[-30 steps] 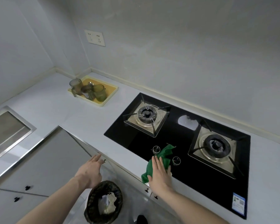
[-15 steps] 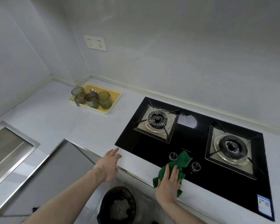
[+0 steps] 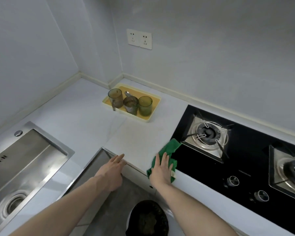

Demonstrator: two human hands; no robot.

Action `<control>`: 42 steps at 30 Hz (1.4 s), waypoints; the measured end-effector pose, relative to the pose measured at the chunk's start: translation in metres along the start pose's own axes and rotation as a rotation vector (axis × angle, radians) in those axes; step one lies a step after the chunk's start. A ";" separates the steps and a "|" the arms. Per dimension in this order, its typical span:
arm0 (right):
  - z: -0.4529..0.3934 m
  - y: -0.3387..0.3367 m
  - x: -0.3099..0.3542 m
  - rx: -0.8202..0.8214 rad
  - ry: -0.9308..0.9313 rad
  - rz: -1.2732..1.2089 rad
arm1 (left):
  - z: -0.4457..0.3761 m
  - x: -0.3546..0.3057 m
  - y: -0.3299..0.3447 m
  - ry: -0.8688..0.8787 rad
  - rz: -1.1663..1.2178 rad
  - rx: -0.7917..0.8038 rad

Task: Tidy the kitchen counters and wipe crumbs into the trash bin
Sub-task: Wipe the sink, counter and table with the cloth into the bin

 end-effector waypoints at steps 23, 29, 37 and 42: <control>-0.060 0.009 0.061 0.228 -0.170 0.259 | 0.162 0.195 0.128 -0.554 0.181 0.120; -0.103 0.035 0.131 0.225 -0.139 0.234 | 0.150 0.243 0.148 -0.462 0.157 0.048; -0.148 0.096 0.256 0.216 -0.197 0.217 | 0.135 0.282 0.173 -0.271 0.100 -0.064; -0.079 0.177 0.335 0.387 -0.563 0.283 | 0.133 0.288 0.176 -0.250 0.125 -0.023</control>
Point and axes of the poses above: each hand's wrist, its own z-axis away from the middle knuckle, its own y-axis out of the palm, x = y × z, the point moved 3 cm from there along -z, towards the middle knuckle, and after that the axes turned 9 degrees about -z, right-handed, at the moved point
